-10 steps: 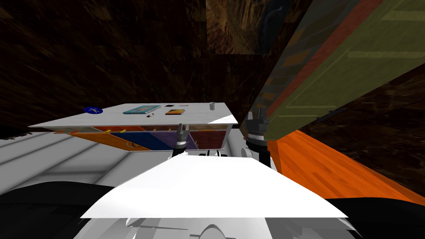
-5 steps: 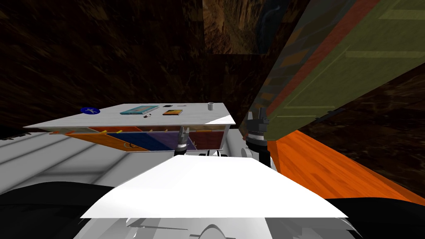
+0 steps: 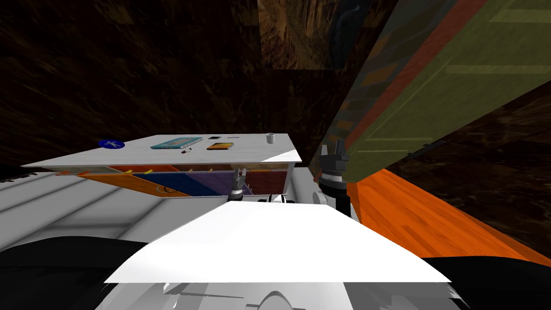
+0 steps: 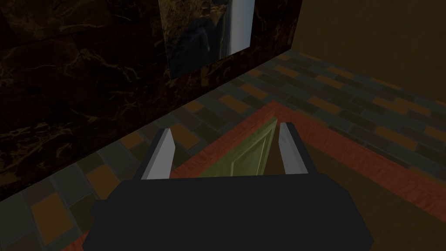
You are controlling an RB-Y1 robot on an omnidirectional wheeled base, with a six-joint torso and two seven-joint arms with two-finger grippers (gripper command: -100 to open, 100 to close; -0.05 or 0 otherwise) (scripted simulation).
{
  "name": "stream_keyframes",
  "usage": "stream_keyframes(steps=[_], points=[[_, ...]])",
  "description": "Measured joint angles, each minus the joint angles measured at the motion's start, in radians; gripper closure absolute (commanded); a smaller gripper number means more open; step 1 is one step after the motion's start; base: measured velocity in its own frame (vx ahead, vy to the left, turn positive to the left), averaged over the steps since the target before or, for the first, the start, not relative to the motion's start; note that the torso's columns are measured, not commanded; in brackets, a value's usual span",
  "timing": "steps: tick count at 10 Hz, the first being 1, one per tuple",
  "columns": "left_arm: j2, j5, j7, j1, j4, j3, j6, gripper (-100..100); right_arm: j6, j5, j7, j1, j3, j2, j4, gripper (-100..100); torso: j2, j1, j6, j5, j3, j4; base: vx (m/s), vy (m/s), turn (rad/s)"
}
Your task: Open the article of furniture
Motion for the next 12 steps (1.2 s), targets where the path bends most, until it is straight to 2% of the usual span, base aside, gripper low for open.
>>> stream_keyframes(steps=[4, 7, 10, 12], points=[[-0.012, -0.009, -0.001, -0.005, 0.089, -0.002, -0.063, -100, 0.0, 0.0, 0.0, 0.0, 0.0, 0.0, 0.0, 0, 0.0, 0.0, 0.0, 0.0, 0.0, 0.0, 0.018, -0.052, -0.002], [-0.027, -0.015, 0.001, -0.019, 0.186, 0.0, -0.125, -100, 0.0, 0.0, 0.0, 0.0, 0.0, 0.0, 0.0, 0, 0.0, -0.001, 0.0, -0.001, 0.0, 0.0, 0.021, -0.068, -0.002], [-0.066, -0.022, 0.0, -0.029, 0.269, 0.0, -0.181, -100, 0.0, 0.0, 0.0, 0.0, 0.0, 0.0, 0.0, 0, 0.0, 0.001, 0.0, 0.0, 0.0, 0.0, 0.014, -0.061, -0.001], [-0.105, -0.025, -0.001, -0.033, 0.306, 0.0, -0.206, -100, 0.0, 0.0, 0.0, 0.0, 0.0, 0.0, 0.0, 0, 0.0, 0.001, 0.0, 0.0, 0.0, 0.0, 0.013, -0.033, -0.001]])
